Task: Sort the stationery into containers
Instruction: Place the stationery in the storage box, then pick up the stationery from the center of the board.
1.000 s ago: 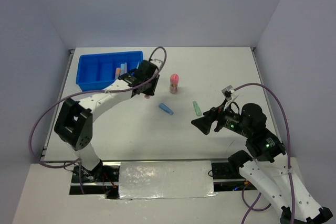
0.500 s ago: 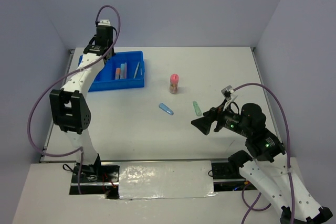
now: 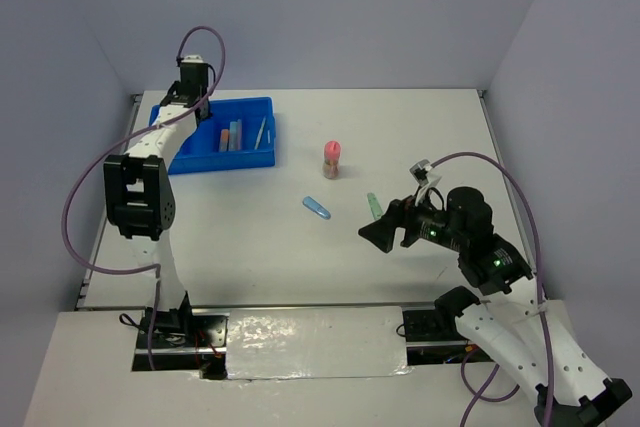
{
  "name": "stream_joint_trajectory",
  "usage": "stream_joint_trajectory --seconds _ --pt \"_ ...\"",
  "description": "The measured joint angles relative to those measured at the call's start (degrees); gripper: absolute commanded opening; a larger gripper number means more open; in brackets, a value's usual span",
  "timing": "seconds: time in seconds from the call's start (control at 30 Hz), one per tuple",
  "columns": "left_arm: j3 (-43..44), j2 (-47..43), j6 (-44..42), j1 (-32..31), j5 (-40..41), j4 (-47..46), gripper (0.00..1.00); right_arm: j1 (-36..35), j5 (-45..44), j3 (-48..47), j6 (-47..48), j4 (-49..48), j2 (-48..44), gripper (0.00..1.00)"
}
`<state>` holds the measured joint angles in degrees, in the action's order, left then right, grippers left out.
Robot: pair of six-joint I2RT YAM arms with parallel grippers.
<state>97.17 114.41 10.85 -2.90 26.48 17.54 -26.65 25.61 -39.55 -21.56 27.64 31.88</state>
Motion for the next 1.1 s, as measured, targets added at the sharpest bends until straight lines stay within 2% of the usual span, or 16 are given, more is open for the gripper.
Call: stream_joint_trajectory --seconds 0.03,0.13,0.2,0.33,0.47,0.57,0.67,0.77,0.83,0.97,1.03,1.1 --pt "0.0 0.3 0.0 0.2 0.0 0.1 0.57 0.0 0.1 0.2 0.0 -0.3 0.2 1.00" --pt "0.4 2.4 0.2 0.3 -0.3 0.2 0.85 -0.1 0.2 0.4 -0.1 -0.8 0.6 1.00" --pt "0.6 3.8 0.2 0.3 -0.7 0.6 0.95 -0.1 0.3 0.5 -0.1 -1.0 0.6 1.00" --pt "0.8 4.2 1.9 0.3 -1.4 3.3 0.99 -0.1 0.3 0.7 -0.1 -1.1 0.7 1.00" --pt "3.3 1.6 6.5 0.0 -2.8 7.5 0.99 -0.2 -0.2 0.7 0.0 -1.2 0.9 1.00" --pt "2.1 -5.9 12.9 -0.4 -5.2 11.3 0.99 -0.2 -2.0 0.8 0.5 -1.4 1.8 1.00" --pt "-6.8 -19.6 19.9 -2.6 -7.1 10.9 0.99 -0.2 -6.9 0.6 0.8 -1.3 4.8 1.00" --pt "-16.8 -33.3 25.5 -6.5 -9.0 10.9 0.99 -0.2 -13.7 -1.6 1.0 0.4 13.6 1.00" --pt "-21.6 -39.0 27.1 -8.7 -10.9 10.6 0.99 -0.2 -17.8 -3.4 1.3 0.8 20.7 1.00" --pt "-26.4 -41.5 26.8 -9.4 -14.1 12.3 0.99 0.3 -26.1 -5.6 2.1 1.4 32.8 0.98" --pt "-27.5 -41.4 25.2 -9.4 -15.6 14.2 0.99 0.6 -28.8 -7.6 2.9 1.2 39.1 0.94" --pt "-27.5 -41.5 23.7 -9.4 -16.3 16.2 0.99 1.0 -30.4 -9.7 3.6 0.8 44.8 0.84"
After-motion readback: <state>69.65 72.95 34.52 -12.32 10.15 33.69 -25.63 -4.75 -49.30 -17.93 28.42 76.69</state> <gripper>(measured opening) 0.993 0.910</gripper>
